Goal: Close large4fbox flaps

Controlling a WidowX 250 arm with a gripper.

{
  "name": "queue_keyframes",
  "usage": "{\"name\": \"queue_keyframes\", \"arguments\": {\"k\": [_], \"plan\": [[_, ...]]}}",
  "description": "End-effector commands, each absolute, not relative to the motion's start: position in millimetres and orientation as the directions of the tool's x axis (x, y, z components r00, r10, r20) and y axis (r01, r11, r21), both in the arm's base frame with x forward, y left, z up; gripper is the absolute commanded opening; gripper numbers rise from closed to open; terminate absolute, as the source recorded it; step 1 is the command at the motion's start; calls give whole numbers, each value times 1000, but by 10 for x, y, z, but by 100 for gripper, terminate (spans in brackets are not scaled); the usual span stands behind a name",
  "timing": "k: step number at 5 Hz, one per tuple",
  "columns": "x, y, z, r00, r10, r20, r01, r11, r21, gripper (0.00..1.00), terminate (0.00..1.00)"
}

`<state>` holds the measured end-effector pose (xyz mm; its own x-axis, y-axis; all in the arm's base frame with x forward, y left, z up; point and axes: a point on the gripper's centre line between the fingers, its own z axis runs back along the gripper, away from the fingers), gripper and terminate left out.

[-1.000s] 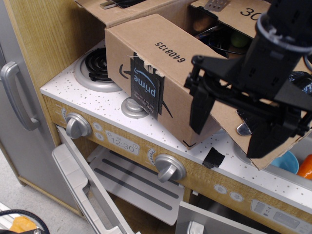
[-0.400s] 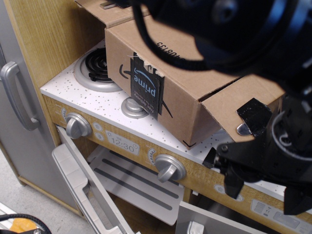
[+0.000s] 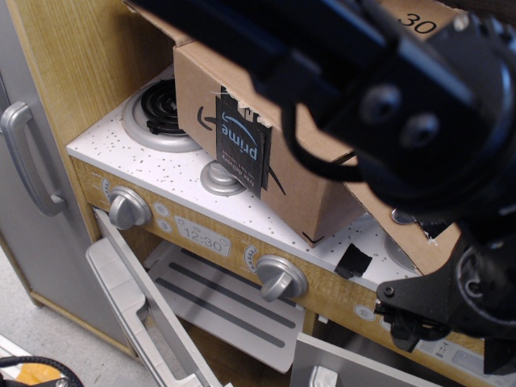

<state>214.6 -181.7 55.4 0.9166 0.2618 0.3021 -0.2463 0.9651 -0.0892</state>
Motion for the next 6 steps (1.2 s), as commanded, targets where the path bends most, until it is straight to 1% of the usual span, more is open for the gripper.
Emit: {"name": "queue_keyframes", "arguments": {"k": [1, 2, 3, 4, 5, 6], "plan": [[2436, -1727, 535, 885, 250, 393, -208, 967, -147, 100, 0], [2564, -1573, 562, 885, 186, 427, -155, 982, -107, 100, 0], [2642, -1553, 709, 889, 140, 436, -125, 990, -63, 100, 0], [2644, -1520, 949, 896, 107, 431, -108, 994, -22, 100, 0], [2652, -1499, 1231, 887, 60, 458, -109, 991, 81, 100, 0], [2670, -1452, 1430, 877, -4, 480, -105, 974, 201, 100, 0]]}}
